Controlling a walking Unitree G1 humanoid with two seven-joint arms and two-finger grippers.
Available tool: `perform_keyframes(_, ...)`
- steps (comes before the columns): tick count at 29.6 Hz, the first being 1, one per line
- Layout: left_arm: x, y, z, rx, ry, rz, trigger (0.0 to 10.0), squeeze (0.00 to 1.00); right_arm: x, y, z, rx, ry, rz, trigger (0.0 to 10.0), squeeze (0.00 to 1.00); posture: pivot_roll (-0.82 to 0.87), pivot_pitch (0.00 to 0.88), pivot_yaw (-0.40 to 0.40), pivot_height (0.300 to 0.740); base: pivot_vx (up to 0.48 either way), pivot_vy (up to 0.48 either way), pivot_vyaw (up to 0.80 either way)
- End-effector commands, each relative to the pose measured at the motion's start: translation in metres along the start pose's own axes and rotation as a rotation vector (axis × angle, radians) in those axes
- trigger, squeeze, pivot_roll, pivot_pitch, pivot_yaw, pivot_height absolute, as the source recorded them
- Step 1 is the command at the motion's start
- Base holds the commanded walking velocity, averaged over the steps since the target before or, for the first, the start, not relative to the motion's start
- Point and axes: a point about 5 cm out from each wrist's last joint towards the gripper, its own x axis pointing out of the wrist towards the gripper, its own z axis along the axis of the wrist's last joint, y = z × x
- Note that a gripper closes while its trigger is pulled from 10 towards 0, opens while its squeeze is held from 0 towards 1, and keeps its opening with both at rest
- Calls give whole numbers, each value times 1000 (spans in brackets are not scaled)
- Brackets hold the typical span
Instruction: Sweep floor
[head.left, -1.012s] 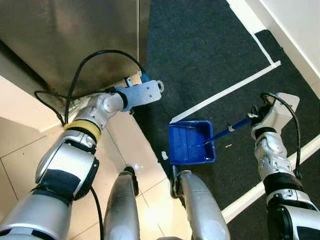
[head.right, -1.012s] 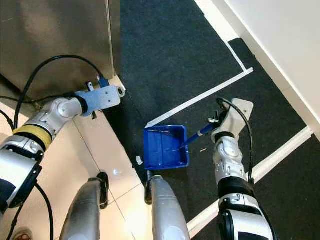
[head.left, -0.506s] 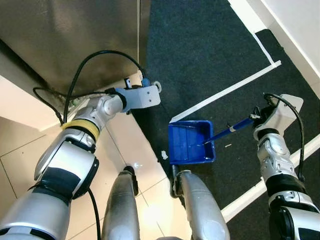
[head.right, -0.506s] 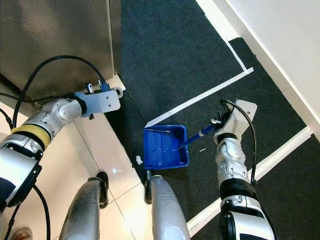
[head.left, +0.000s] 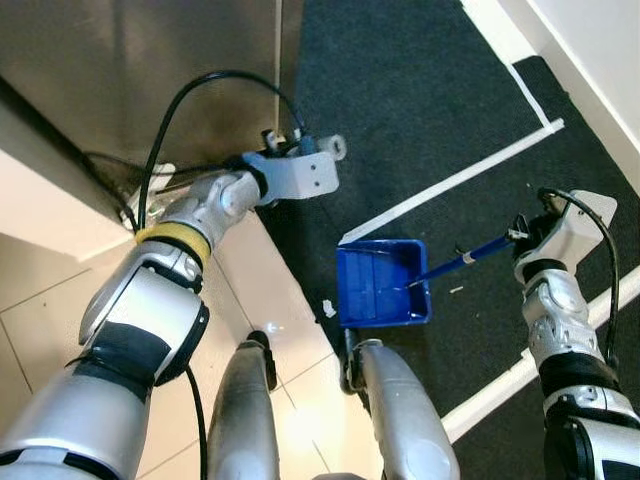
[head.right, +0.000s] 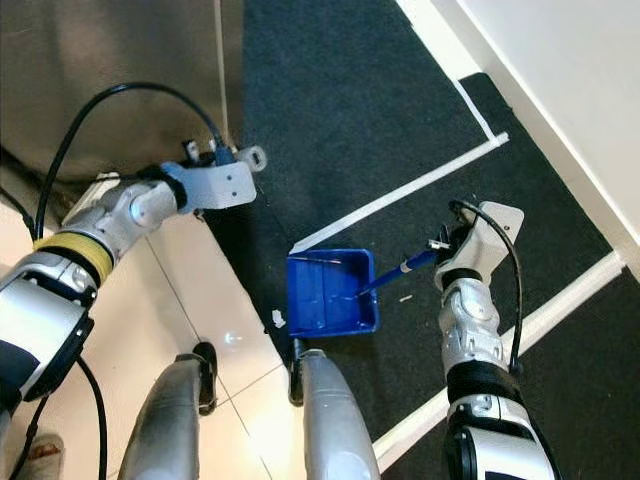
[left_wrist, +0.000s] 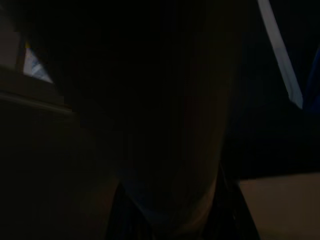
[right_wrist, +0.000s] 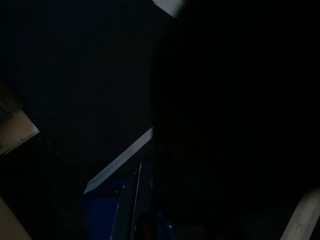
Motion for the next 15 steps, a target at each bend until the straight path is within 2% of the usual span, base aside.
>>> perform_keyframes(1, 0, -11, -4, 88, 40, -10, 10000, 0, -14, -11, -32, -74, 132, -20, 10000, 0, -112, 359, -131, 740, 0, 0, 0)
perform_keyframes(3, 1, -16, -3, 101, 43, -9, 10000, 0, -15, -12, -31, -76, 127, -19, 10000, 0, -129, 365, -135, 740, 0, 0, 0)
perform_keyframes(8, 3, -38, 2, 62, 59, -80, 10000, 0, -20, -14, -31, -81, 126, -23, 10000, 0, -173, 376, -136, 740, 0, 0, 0)
perform_keyframes(11, 5, -49, 9, 16, 47, -107, 10000, 0, -21, -16, -30, -79, 124, -25, 10000, 0, -180, 374, -136, 740, 0, 0, 0)
perform_keyframes(15, 10, -54, 21, -51, 34, -107, 10000, 0, -21, -17, -28, -81, 130, -22, 10000, 0, -179, 372, -143, 740, 0, 0, 0)
